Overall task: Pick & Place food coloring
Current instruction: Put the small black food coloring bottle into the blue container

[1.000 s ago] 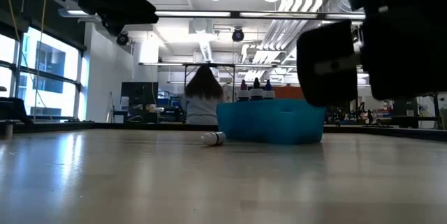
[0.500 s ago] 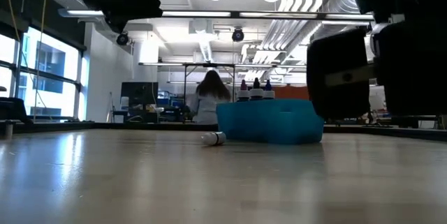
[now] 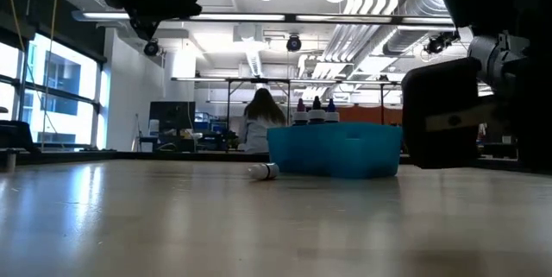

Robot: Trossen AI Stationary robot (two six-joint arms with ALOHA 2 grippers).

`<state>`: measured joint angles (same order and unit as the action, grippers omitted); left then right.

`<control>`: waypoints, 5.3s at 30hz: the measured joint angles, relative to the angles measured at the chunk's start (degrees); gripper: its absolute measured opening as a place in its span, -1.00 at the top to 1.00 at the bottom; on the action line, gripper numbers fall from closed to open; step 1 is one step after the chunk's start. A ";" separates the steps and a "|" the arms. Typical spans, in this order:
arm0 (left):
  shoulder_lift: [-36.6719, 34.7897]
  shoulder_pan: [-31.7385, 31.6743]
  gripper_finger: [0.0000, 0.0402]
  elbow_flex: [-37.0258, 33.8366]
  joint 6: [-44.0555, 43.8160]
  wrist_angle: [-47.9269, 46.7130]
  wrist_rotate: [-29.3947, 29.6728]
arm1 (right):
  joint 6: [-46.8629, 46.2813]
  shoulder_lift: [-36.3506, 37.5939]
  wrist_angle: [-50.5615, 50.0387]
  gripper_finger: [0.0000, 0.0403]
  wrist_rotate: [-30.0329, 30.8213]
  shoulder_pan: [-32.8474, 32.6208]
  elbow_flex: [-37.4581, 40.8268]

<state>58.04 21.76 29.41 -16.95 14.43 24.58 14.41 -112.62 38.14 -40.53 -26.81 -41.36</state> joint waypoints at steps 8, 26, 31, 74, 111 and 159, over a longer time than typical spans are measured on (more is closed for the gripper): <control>0.00 0.00 0.49 0.00 0.15 3.97 0.02 | 0.35 0.13 0.83 0.70 -5.20 1.96 0.00; 1.00 0.00 0.49 0.04 -0.75 5.85 0.10 | 1.58 22.19 -21.26 0.66 14.52 23.49 -0.02; 4.01 0.00 0.49 0.04 -2.84 5.82 0.63 | 9.64 27.84 -35.43 0.68 30.97 27.13 0.04; 35.74 -9.12 0.49 12.33 -11.41 16.50 -1.61 | -0.48 37.24 -46.41 0.25 39.12 30.53 -1.01; 57.10 -8.94 0.73 44.10 -30.76 -35.40 -2.64 | -5.51 40.48 -56.69 0.26 39.18 27.88 -0.90; 58.78 -10.37 0.11 87.74 -10.90 -91.95 -7.58 | -10.58 61.27 -72.25 0.26 48.96 27.88 -0.90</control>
<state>116.82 11.38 117.15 -27.85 -77.52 17.00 3.84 -51.35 -34.11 8.43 1.07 -42.26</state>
